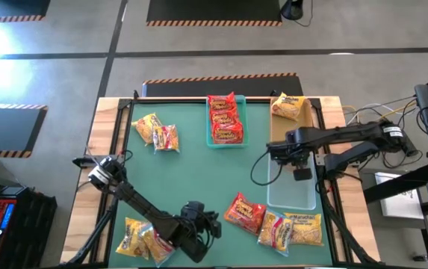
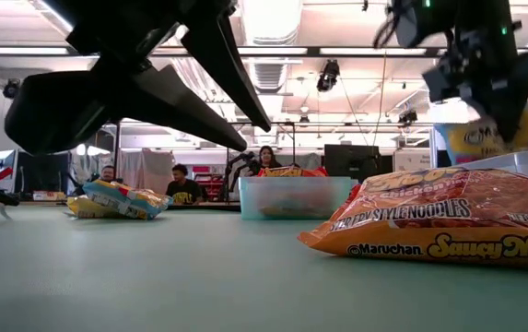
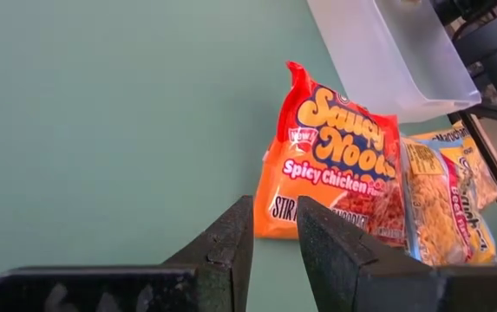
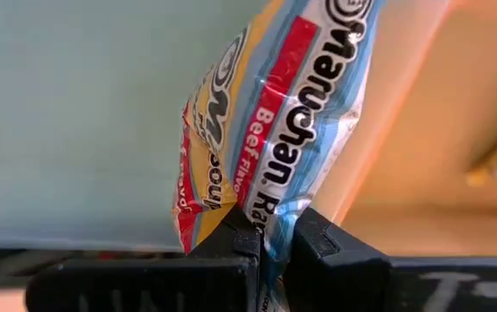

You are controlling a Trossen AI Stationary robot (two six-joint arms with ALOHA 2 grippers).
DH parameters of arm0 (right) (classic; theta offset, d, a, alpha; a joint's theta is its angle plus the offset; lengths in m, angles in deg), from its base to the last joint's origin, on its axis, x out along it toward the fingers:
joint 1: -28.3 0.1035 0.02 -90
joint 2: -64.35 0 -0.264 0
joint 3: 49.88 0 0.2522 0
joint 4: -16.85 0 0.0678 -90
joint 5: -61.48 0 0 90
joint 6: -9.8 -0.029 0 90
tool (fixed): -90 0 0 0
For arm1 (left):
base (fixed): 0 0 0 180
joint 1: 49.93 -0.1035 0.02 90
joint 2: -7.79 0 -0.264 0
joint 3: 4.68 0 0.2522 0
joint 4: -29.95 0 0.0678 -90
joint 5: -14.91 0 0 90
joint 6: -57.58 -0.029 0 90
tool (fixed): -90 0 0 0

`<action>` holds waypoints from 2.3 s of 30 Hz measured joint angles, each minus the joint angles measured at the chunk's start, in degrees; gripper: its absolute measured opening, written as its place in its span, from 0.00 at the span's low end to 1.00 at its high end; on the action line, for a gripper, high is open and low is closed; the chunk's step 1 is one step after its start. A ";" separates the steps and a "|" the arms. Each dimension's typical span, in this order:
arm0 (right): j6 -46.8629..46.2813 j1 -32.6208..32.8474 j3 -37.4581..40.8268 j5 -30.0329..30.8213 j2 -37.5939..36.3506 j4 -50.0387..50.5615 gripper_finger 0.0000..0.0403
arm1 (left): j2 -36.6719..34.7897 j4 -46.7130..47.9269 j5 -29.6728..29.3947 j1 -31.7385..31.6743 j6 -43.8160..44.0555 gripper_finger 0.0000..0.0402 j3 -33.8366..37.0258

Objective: Sort Maruchan noodles
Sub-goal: Put the blue noodle pack into the transparent bin, then put the orange noodle pack into the green bin

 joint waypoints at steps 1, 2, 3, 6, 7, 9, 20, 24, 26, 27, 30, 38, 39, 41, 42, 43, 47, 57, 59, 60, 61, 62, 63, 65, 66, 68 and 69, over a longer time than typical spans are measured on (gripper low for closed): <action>-1.17 -0.01 1.04 0.03 0.00 -0.65 0.03 | 0.00 0.00 0.00 -0.12 0.00 0.19 0.00; -1.90 -0.01 1.92 -0.51 -0.01 -1.23 0.03 | 0.00 0.00 0.00 -0.22 0.00 0.19 0.00; -2.29 0.00 2.65 -1.32 -0.11 -1.85 0.03 | 0.00 0.00 0.00 -0.34 0.00 0.19 0.00; -2.34 0.02 4.21 -1.94 -1.02 -3.85 0.03 | 0.00 0.02 0.02 -0.62 0.00 0.19 0.00; -2.01 -0.03 4.58 -1.76 -1.48 -4.53 0.03 | 0.00 0.05 0.02 -0.71 0.00 0.19 0.00; -1.34 -0.21 5.12 -0.63 -2.57 -6.24 0.03 | 0.00 0.13 0.04 -0.82 0.00 0.19 0.00; -4.25 -2.21 7.47 0.28 -7.62 -12.72 0.04 | 0.00 0.37 0.15 -0.92 0.00 0.19 0.00; -3.27 -2.25 7.95 -0.61 -9.22 -15.29 0.07 | 0.00 0.36 0.15 -0.92 0.00 0.19 0.00; -3.00 -2.50 8.07 -0.36 -9.31 -15.03 0.06 | 0.00 0.37 0.17 -0.92 0.00 0.19 0.00; -3.10 -2.67 8.12 -0.34 -9.31 -15.02 0.06 | 0.00 0.37 0.17 -0.92 0.00 0.19 0.00; -3.38 -2.85 8.24 -0.10 -9.03 -15.15 0.04 | 0.00 0.37 0.17 -0.92 0.00 0.19 0.00; -6.71 -3.80 8.27 7.39 -7.39 -14.86 0.09 | 0.00 0.37 0.20 -0.92 0.00 0.19 0.00; -6.89 -4.05 8.27 7.35 -7.21 -14.87 0.11 | 0.00 0.36 0.21 -0.92 0.00 0.19 0.00; -6.98 -4.41 8.28 7.31 -6.97 -14.82 0.15 | 0.00 0.35 0.24 -0.92 0.00 0.19 0.00; -6.95 -4.54 8.26 7.32 -6.93 -14.81 0.17 | 0.00 0.35 0.43 -0.92 0.00 0.19 0.00; -6.95 -4.64 8.27 7.46 -6.93 -14.85 0.20 | 0.00 0.35 0.62 -0.92 0.01 0.19 0.00; -8.58 -4.85 8.27 14.99 -6.95 -14.50 0.28 | 0.00 0.33 0.66 -0.92 0.02 0.19 0.00; -11.69 -4.87 6.81 20.71 -6.99 -12.90 0.34 | 0.00 0.29 0.68 -0.92 0.55 0.19 0.02; -14.05 -4.87 4.78 20.79 -6.99 -11.65 0.33 | 0.00 0.28 0.68 -0.90 1.07 0.19 0.02; -15.56 -4.87 3.63 20.84 -6.99 -11.27 0.33 | 0.00 0.28 0.70 -0.90 1.07 0.19 0.02; -16.94 -4.87 2.44 20.87 -7.00 -11.11 0.32 | 0.00 0.25 0.70 -0.90 0.92 0.19 0.02; -18.15 -4.87 1.06 20.86 -7.04 -11.14 0.31 | 0.00 0.19 0.69 -0.92 0.70 0.19 0.02; -19.20 -4.87 -0.35 20.91 -7.06 -11.25 0.31 | 0.00 0.10 0.69 -0.96 0.36 0.19 0.02; -20.84 -4.87 -3.20 21.61 -7.04 -11.26 0.30 | 0.00 -0.02 0.71 -1.01 -0.05 0.19 0.02; -21.87 -4.87 -4.60 21.84 -7.04 -11.30 0.30 | 0.00 -0.03 0.70 -1.02 -0.09 0.19 0.02; -24.16 -4.87 -7.12 20.95 -7.04 -11.74 0.30 | 0.00 -0.06 0.70 -1.08 -0.23 0.19 0.02; -25.48 -4.87 -8.22 19.32 -7.04 -12.15 0.30 | 0.00 -0.14 0.72 -1.08 -0.68 0.19 0.01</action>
